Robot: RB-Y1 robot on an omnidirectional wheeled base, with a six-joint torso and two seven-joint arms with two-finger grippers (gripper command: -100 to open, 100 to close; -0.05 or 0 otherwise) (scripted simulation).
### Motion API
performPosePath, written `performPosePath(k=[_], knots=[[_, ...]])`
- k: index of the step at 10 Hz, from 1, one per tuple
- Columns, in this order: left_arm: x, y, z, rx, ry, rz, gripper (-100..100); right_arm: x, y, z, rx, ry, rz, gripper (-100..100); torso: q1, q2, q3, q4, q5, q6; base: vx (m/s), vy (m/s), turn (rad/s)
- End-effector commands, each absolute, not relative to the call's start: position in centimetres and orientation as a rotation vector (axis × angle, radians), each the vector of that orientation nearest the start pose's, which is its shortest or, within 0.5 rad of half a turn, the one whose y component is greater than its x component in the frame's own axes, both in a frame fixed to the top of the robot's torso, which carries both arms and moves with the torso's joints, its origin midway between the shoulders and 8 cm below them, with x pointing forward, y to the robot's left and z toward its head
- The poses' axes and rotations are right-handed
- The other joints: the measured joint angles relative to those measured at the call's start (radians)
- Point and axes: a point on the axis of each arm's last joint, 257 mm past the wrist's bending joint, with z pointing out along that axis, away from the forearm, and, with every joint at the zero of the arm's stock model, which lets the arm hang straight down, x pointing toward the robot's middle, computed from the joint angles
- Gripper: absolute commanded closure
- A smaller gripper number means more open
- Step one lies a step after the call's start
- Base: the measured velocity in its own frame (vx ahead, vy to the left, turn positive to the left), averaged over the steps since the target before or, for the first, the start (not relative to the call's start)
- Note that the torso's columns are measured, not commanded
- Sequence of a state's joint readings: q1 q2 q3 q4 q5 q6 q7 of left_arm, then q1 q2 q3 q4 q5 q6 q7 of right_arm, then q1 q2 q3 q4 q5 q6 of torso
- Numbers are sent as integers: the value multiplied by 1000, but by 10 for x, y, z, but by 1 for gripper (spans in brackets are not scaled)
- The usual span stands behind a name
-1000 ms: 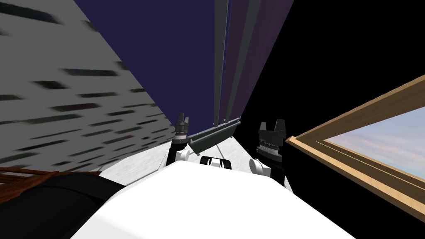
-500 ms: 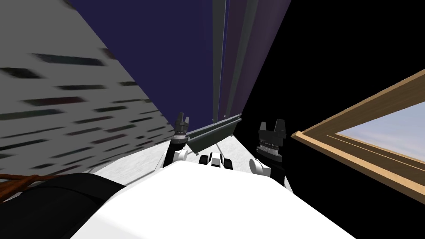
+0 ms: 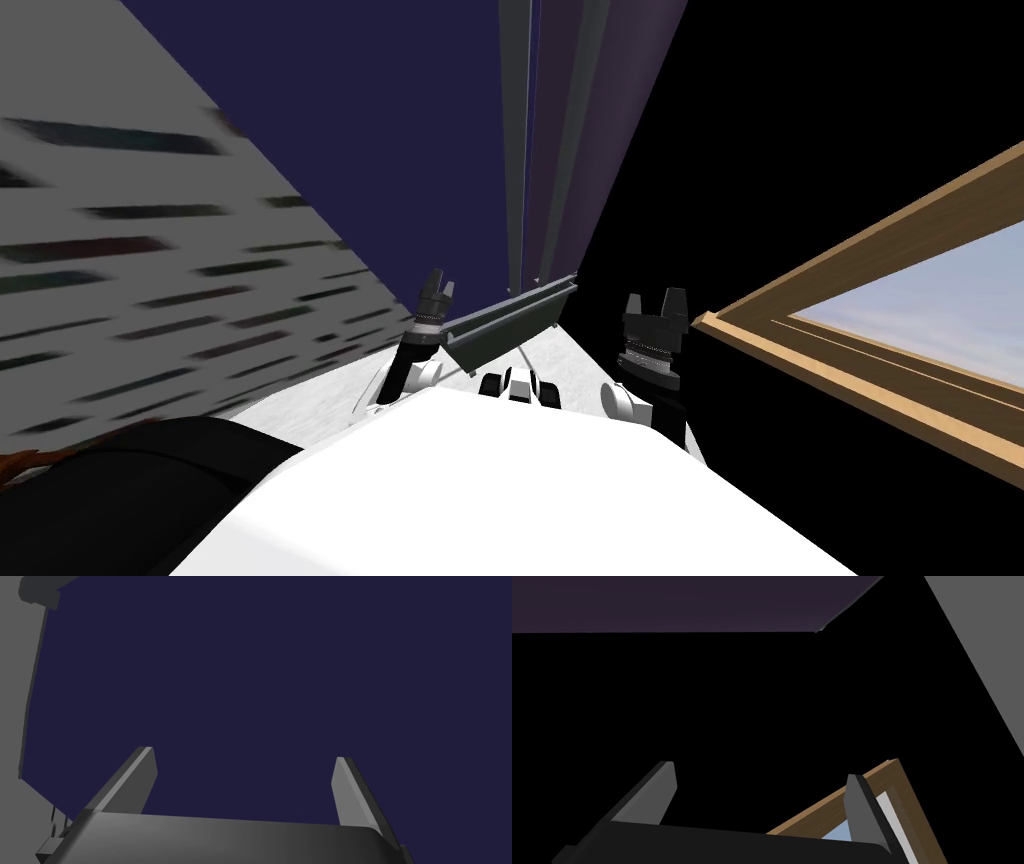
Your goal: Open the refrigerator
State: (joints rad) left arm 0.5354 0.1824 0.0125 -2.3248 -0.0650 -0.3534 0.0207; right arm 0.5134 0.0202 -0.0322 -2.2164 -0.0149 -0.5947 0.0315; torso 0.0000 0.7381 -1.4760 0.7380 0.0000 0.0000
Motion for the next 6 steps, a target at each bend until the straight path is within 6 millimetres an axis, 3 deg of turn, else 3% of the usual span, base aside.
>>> performPosePath(k=[1, 6], knots=[[361, 270, 2, -581, 950, -1203, -100, 336, -295, 10, 650, 577, 1247, 0, 0, 0, 0, 0, 0, 0, 20, -7, -95], [367, 276, 2, -552, 1068, -1171, -100, 336, -295, 10, 650, 577, 1247, 0, 0, 0, 0, 0, 0, 0, 20, -5, -79]])
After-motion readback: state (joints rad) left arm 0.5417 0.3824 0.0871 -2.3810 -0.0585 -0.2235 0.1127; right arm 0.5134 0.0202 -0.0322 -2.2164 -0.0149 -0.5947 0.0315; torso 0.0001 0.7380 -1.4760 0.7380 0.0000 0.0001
